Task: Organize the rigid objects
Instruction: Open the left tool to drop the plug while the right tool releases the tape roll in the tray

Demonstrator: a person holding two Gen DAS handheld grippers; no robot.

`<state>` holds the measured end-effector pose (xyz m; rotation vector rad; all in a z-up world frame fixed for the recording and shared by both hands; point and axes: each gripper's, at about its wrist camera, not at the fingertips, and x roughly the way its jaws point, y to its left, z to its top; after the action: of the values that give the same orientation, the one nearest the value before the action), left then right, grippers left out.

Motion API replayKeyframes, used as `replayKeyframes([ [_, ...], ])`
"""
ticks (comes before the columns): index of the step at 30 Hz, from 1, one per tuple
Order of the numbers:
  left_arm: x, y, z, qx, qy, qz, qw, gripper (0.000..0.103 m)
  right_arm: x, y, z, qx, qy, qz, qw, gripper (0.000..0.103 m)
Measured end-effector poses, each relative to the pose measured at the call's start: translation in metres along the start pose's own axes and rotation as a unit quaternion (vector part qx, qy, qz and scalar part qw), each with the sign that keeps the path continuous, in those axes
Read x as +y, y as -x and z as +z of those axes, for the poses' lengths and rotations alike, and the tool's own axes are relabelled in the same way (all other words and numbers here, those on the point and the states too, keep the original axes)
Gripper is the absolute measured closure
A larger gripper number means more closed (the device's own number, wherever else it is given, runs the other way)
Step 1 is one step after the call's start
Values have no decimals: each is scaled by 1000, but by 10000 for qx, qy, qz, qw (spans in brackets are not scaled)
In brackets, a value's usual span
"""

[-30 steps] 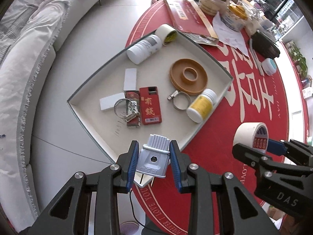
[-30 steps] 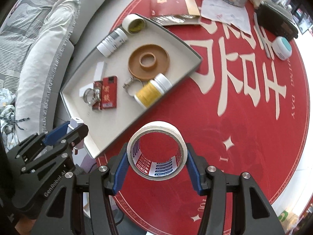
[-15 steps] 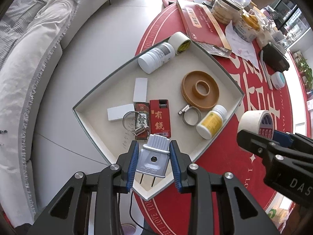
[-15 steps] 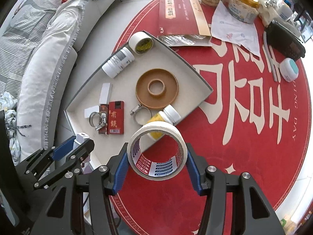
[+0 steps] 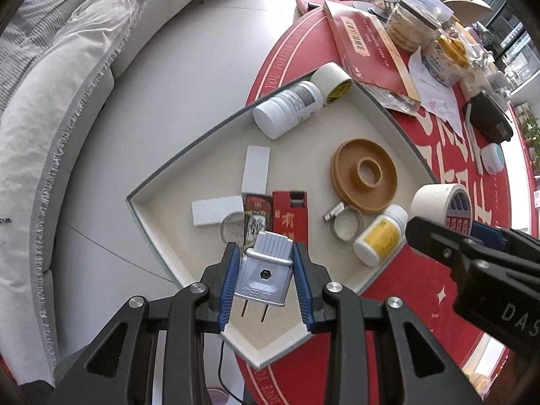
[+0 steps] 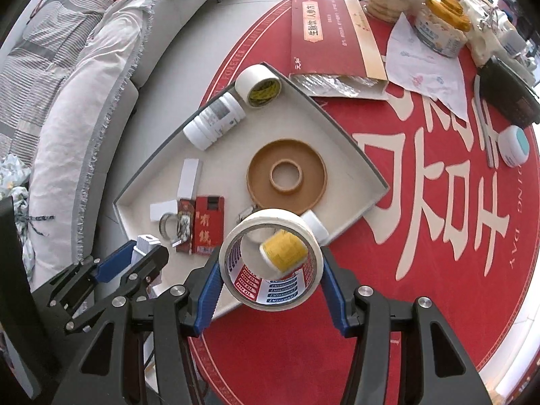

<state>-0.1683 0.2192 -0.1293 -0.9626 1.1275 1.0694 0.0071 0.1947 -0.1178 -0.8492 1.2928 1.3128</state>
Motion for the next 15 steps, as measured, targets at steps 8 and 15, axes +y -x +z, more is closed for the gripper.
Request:
replayKeyframes([
  [8,5,-18,18,29,464,-183,9988,42,-1,-25,24,57,-39,-42,10000,47],
  [15,1,-14,20,-71,304,319,9990,19,-13,-32,31,146,-283,190,9993,5],
])
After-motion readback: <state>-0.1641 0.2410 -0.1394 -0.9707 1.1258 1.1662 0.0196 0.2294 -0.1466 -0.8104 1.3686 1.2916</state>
